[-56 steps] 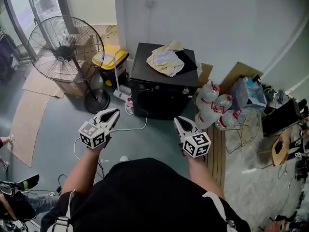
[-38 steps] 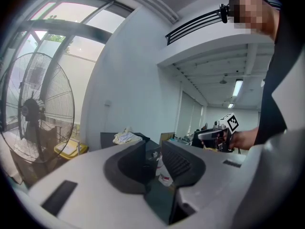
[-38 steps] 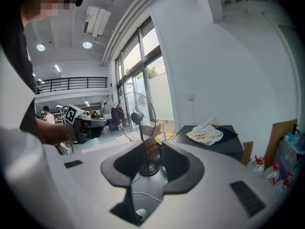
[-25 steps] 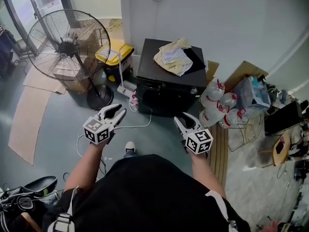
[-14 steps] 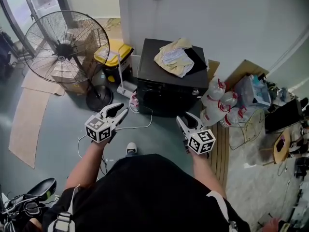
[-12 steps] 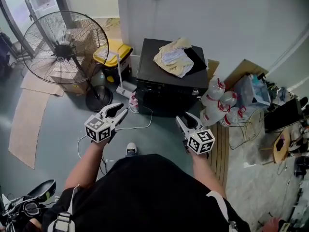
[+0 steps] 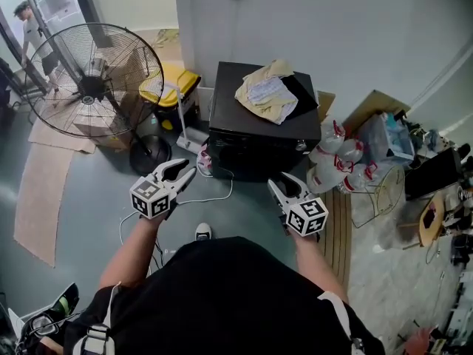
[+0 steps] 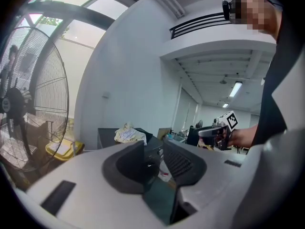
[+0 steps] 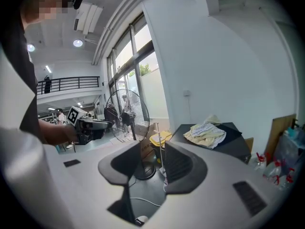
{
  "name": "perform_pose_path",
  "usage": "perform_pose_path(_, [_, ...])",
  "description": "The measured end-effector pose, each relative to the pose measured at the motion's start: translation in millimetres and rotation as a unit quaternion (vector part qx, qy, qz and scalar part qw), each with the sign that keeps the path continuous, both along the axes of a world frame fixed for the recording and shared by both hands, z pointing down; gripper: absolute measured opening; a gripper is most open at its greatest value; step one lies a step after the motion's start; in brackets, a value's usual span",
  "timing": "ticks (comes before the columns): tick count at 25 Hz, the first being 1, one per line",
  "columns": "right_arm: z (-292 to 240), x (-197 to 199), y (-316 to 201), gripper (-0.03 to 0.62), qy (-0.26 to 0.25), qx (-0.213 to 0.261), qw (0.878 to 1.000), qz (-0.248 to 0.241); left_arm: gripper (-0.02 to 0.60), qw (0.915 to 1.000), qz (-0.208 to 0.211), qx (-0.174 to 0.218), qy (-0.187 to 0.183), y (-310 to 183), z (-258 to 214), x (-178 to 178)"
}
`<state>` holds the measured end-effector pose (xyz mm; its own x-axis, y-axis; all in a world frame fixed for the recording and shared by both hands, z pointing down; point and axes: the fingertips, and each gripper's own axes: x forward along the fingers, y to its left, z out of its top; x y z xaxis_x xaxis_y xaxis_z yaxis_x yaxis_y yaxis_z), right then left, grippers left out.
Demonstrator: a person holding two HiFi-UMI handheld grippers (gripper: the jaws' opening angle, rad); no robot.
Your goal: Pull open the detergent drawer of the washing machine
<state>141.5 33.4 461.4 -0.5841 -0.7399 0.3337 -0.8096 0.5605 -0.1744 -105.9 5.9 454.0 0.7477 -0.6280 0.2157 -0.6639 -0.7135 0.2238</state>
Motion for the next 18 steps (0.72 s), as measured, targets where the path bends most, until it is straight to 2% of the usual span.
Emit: perform_pose_path(18, [7, -25, -65, 0.169, 0.009, -0.013, 1.0, 0.02, 0.137, 0.9996, 0.024, -0.013, 0.001, -80, 10, -20])
